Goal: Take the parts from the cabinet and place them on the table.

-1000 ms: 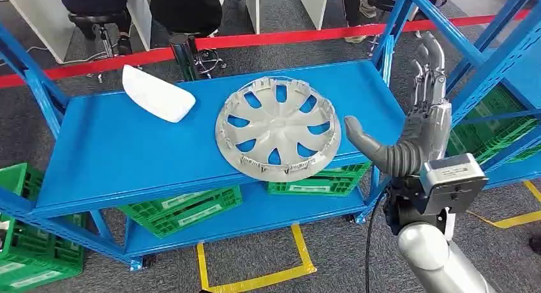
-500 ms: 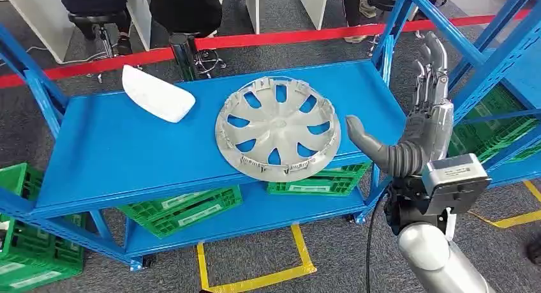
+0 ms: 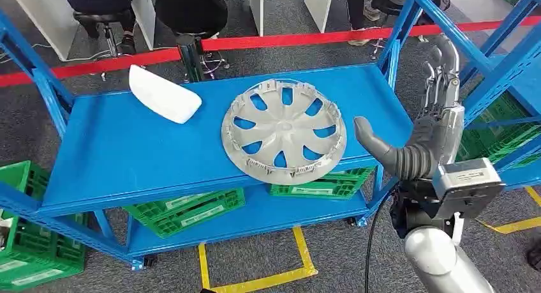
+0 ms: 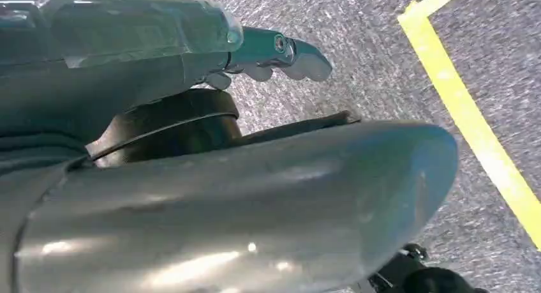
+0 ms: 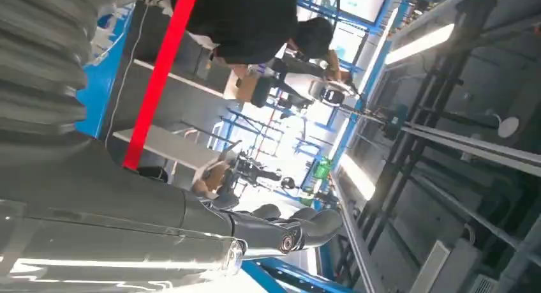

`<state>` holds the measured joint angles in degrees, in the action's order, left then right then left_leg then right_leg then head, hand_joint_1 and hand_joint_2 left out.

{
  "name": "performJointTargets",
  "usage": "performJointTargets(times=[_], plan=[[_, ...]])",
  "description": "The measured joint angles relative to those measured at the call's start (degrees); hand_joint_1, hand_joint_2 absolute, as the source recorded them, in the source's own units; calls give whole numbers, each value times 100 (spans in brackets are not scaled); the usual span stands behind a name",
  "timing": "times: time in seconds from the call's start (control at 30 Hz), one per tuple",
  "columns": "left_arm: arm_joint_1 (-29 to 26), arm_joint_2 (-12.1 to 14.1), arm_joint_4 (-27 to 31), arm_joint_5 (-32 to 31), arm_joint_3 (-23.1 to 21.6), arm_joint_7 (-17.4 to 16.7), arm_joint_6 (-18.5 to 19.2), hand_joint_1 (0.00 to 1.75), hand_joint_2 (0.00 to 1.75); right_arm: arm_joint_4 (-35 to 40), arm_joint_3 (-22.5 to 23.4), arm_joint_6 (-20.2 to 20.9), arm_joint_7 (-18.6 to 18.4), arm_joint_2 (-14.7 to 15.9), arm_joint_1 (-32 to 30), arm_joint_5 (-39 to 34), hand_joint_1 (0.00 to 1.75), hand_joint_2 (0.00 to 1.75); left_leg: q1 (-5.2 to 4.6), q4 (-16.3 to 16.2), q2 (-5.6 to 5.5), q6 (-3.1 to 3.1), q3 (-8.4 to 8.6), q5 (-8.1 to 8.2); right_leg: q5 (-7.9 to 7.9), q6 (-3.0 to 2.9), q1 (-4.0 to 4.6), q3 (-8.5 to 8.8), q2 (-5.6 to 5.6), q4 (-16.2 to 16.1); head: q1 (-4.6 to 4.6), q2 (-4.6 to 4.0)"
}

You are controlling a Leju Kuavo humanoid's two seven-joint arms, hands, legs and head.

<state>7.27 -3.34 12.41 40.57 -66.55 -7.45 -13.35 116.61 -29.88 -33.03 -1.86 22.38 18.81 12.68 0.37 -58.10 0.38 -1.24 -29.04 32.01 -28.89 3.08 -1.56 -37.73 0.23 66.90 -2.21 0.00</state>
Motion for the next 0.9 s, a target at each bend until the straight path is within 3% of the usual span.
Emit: performJointTargets(times=[0.03, 0.1, 0.17, 0.23, 0.27, 0.37, 0.4, 0.43, 0.47, 0.53, 0.6, 0.63, 0.73, 0.9], plan=[[0, -2, 0, -2, 0, 2, 0, 0, 0, 4, 0, 2, 2, 0, 1, 0, 0, 175, 2, -1, -2, 26, 58, 43, 318, -26, 0, 196, -3, -526, -9, 0], [14, -2, 0, -11, 0, 7, 0, 0, 0, 9, 2, 4, 4, -2, 6, 0, 0, 175, -24, -16, -7, 102, 32, 91, 198, -100, 48, 337, -3, -767, 20, 0], [10, -4, 0, -18, 0, 9, 0, 0, 0, 18, 0, 7, 4, -7, -5, 0, 0, 175, -17, 28, 12, 155, 9, 71, 127, -164, 60, 320, 2, -797, 11, 0], [20, 2, 0, -17, 0, 7, 0, 0, 0, 35, 7, 4, 4, -11, 4, 0, 0, 175, -16, 40, 14, 234, 53, 155, 126, -223, 9, 394, -1, -884, 20, 0], [26, 2, 2, -24, 0, 9, 0, 0, 0, 44, 7, 4, 4, -11, 3, 2, 0, 175, -15, -121, -11, 259, 2, 233, 111, -250, 12, 448, -12, -914, 59, 0], [26, 4, 0, -28, 0, 9, 0, 0, 0, 53, 2, 0, 4, -15, -3, 2, 0, 175, 6, -1435, -48, 292, -781, 703, 66, -313, 28, 498, -34, -928, 172, 0], [28, 11, -2, -33, 0, 9, -2, 0, 0, 53, 0, 0, 4, -15, -7, 2, 0, 175, 9, -1711, -48, 293, -995, 716, 47, -318, 32, 513, -33, -928, 184, 0], [29, 20, -2, -37, 0, 4, -2, 0, 0, 52, 0, 2, 4, -17, -9, 2, 0, 175, 9, -1724, -47, 295, -1089, 574, 24, -318, 33, 543, -25, -927, 197, 0], [22, 28, -4, -35, 0, -2, -2, 0, 0, 54, -2, 2, 4, -17, -13, 0, 0, 175, 10, -1495, -45, 289, -1057, 292, -11, -308, 33, 593, -14, -927, 225, 0], [11, 31, -4, -35, 0, 0, -2, 0, 0, 55, -2, 4, 4, -17, -15, 0, 0, 175, 11, -597, -40, 261, -742, -403, -89, -268, 29, 717, 1, -925, 271, 0], [11, 28, -7, -35, 0, 11, -2, 0, 0, 52, -2, 11, 2, -17, -8, -2, 0, 175, -10, -270, -42, 229, -616, -450, -139, -204, 63, 712, 20, -888, 313, 0], [10, 28, -7, -33, 0, 9, -2, 0, 0, 52, 2, 13, -15, -20, -13, -9, 0, 175, -9, -167, -37, 185, -573, -335, -135, -177, 60, 676, 19, -893, 310, 0], [-5, 4, -11, 7, 0, 9, -2, 0, 0, 52, 0, 66, -50, -15, -12, -26, 0, 175, 2, -152, -61, 187, -573, -355, -132, -247, 66, 696, 7, -899, 251, 0], [-1, -2, -15, 15, 0, 9, -2, 0, 0, 50, -2, 105, -74, -15, -4, -50, 0, 175, -20, -152, -45, 130, -566, -319, -130, -247, 59, 736, 8, -976, 166, 0]])
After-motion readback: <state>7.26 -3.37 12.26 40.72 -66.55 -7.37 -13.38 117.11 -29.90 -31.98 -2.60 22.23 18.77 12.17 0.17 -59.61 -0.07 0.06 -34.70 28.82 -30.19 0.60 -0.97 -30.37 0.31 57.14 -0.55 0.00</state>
